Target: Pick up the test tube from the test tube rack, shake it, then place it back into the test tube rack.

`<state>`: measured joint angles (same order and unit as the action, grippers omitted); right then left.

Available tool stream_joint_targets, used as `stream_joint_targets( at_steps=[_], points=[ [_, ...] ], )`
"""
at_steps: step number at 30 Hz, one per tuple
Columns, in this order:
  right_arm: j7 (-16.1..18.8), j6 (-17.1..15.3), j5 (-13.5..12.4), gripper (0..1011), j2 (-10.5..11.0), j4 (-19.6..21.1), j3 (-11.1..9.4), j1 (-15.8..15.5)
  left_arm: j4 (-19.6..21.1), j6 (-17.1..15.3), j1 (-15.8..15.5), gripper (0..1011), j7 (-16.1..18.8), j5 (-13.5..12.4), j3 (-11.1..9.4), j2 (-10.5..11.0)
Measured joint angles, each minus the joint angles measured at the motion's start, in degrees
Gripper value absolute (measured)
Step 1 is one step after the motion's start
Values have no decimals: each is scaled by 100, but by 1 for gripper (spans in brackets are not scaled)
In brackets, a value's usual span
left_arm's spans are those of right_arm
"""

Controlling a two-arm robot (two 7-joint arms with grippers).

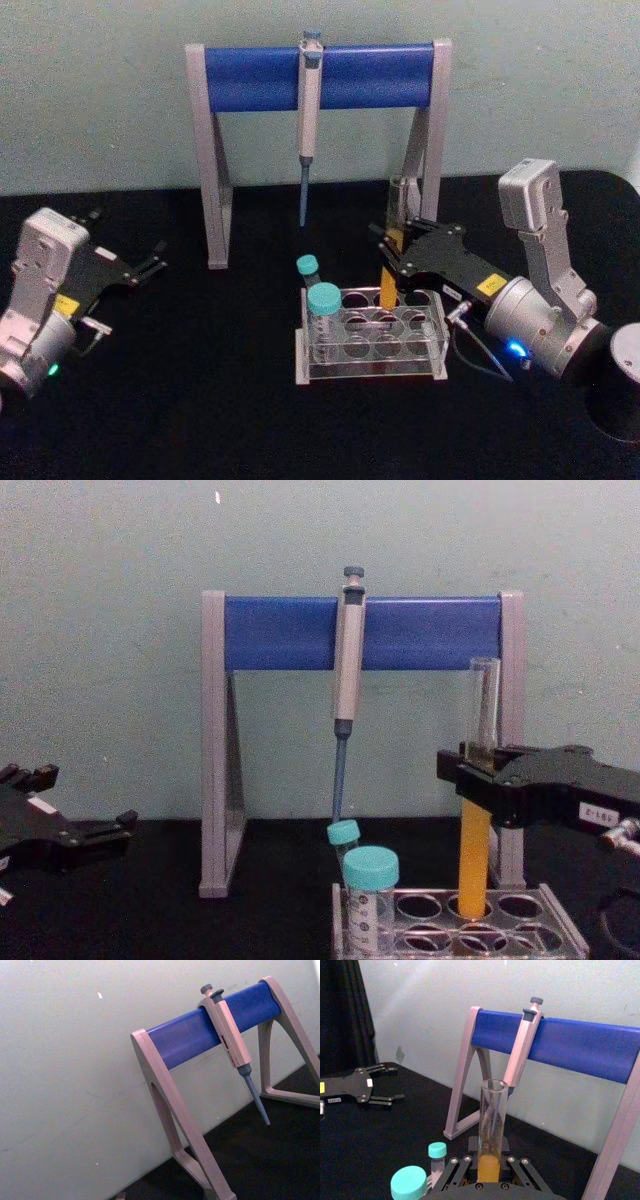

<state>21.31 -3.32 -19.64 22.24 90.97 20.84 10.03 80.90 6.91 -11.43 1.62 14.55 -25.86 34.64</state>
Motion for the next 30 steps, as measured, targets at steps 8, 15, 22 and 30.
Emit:
stream_joint_targets(
  at_steps=[8,15,22,30],
  points=[
    [-16,-29,8,233,-23,-32,-19,-70,0,0,0,1001,0,0,0,0],
    [-34,-69,8,233,-41,-62,-38,-112,0,0,0,1001,0,0,0,0],
    [-43,-96,4,233,-71,-105,-40,-161,0,0,0,1001,0,0,0,0],
    [-62,-106,18,233,-96,-184,-29,-182,0,0,0,1002,0,0,0,0]
  ],
)
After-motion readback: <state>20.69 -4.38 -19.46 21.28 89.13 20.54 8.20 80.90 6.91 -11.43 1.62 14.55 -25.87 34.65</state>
